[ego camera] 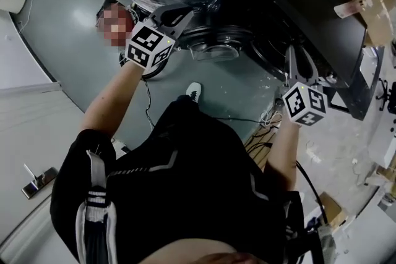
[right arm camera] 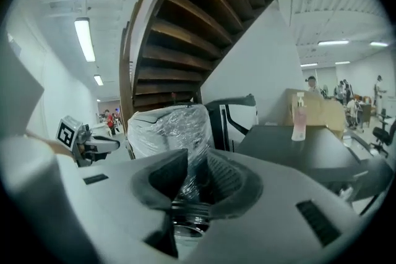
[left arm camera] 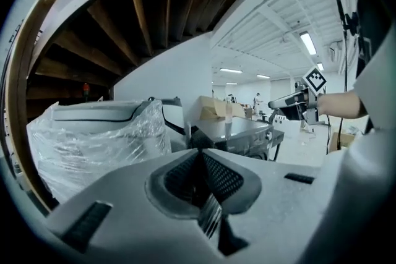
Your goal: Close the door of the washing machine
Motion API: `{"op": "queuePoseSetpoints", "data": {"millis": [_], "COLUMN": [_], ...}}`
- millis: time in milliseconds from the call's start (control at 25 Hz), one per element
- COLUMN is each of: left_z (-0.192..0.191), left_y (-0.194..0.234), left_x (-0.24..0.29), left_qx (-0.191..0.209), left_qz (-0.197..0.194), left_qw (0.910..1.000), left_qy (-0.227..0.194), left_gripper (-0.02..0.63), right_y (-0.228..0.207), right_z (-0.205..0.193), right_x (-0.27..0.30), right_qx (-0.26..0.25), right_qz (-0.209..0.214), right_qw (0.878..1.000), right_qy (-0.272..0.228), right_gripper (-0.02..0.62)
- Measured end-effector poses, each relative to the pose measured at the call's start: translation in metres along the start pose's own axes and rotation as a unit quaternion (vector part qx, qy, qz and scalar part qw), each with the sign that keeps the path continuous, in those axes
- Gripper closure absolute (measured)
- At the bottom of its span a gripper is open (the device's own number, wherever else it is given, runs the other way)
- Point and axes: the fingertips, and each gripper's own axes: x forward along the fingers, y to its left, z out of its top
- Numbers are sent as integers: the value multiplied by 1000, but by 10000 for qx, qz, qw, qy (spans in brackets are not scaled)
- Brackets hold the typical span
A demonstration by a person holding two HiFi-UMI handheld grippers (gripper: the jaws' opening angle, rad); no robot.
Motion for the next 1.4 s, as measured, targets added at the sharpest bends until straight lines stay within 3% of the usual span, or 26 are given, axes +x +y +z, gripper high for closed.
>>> {"op": "queuePoseSetpoints", "data": {"millis": [280, 560, 640, 680, 760, 840, 960, 1080, 1200, 1400], "left_z": [-90, -159, -180, -191, -213, -231, -262, -287, -305, -311], "left_y": [38, 43, 43, 41, 38, 34, 29, 30, 31, 26], "left_x": [16, 41, 51, 56, 66, 77, 97, 119, 131, 138], "left_qx": [-372, -340, -449, -450, -306, -11, 499, 778, 812, 610], "left_qz": [-444, -640, -793, -880, -1034, -1204, -1491, -1683, -1779, -2110], "left_qw": [9971, 9912, 9869, 9843, 9791, 9732, 9588, 9473, 9402, 9376], "left_qy": [501, 1112, 1334, 1465, 1722, 1961, 2366, 2611, 2788, 2694], "left_gripper": [601, 598, 585, 539, 511, 506, 473, 468, 468, 469], "right_y": [28, 65, 70, 72, 78, 88, 99, 96, 95, 94], "right_z": [-77, -150, -171, -182, -205, -224, -248, -264, -274, -284], "right_x": [80, 145, 161, 168, 183, 199, 220, 226, 221, 218], "right_qx": [1128, 541, 672, 799, 848, 426, -115, -68, -62, 92], "right_qz": [-130, 377, 357, 322, 295, 463, 760, 804, 810, 766], "right_qw": [9906, 9829, 9771, 9735, 9678, 9654, 9591, 9552, 9540, 9537], "right_qy": [760, 1721, 1987, 2118, 2352, 2529, 2725, 2846, 2885, 2907], "right_gripper": [428, 408, 397, 390, 380, 376, 372, 371, 371, 371]}}
